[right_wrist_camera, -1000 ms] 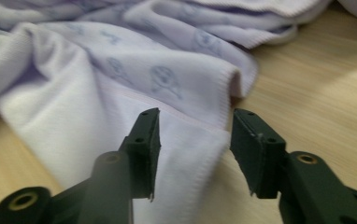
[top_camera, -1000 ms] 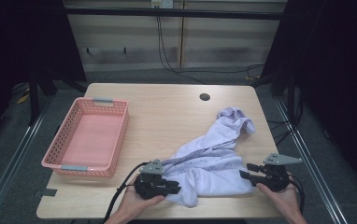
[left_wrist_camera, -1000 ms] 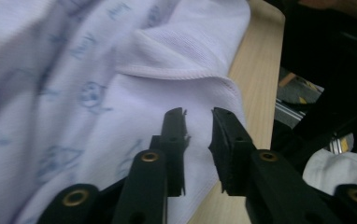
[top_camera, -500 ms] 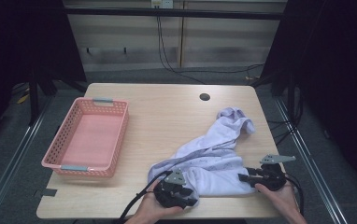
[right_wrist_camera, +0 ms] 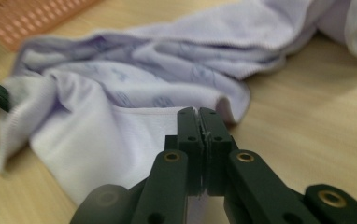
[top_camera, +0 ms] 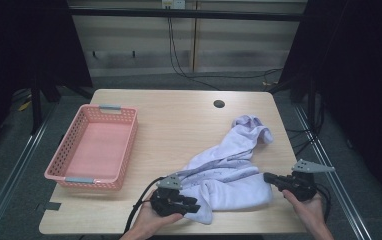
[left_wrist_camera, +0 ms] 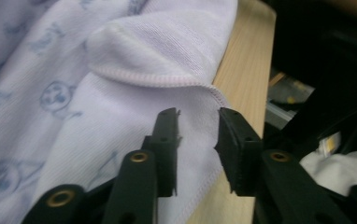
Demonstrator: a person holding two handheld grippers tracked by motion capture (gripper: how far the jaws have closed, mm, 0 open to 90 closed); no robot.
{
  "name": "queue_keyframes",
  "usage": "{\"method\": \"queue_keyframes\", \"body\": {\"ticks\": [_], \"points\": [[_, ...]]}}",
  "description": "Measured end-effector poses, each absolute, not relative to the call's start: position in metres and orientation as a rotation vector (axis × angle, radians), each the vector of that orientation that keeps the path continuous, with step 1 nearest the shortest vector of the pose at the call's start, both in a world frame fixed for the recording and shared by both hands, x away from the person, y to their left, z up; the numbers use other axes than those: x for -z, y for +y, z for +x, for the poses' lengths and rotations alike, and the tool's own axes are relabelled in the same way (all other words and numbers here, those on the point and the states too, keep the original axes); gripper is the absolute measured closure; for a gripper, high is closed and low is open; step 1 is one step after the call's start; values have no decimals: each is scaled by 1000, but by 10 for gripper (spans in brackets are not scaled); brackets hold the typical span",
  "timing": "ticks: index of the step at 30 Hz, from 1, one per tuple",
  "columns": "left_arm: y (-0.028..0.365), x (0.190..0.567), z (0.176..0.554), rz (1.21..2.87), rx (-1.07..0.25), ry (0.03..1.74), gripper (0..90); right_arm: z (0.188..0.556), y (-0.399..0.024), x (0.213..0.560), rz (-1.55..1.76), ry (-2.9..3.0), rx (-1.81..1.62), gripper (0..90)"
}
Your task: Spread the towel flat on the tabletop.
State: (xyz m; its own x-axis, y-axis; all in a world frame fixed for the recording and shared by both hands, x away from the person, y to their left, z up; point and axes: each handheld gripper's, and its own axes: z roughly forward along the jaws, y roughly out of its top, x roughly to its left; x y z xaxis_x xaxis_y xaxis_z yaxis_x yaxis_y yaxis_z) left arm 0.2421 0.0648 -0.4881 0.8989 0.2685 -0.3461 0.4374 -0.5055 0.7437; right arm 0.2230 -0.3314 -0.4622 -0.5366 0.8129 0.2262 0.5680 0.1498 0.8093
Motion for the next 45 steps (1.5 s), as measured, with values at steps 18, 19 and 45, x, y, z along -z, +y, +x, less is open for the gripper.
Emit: {"method": "queue_keyframes", "body": {"ticks": [18, 19, 45], "points": [[33, 507, 260, 2104, 193, 711, 894, 228, -325, 455, 1292, 2186, -1387, 888], [34, 505, 259, 2116, 189, 692, 897, 229, -326, 455, 1288, 2185, -1382, 888], [166, 306, 275, 1708, -103, 415, 900, 233, -309, 285, 913, 1885, -1695, 893]]}}
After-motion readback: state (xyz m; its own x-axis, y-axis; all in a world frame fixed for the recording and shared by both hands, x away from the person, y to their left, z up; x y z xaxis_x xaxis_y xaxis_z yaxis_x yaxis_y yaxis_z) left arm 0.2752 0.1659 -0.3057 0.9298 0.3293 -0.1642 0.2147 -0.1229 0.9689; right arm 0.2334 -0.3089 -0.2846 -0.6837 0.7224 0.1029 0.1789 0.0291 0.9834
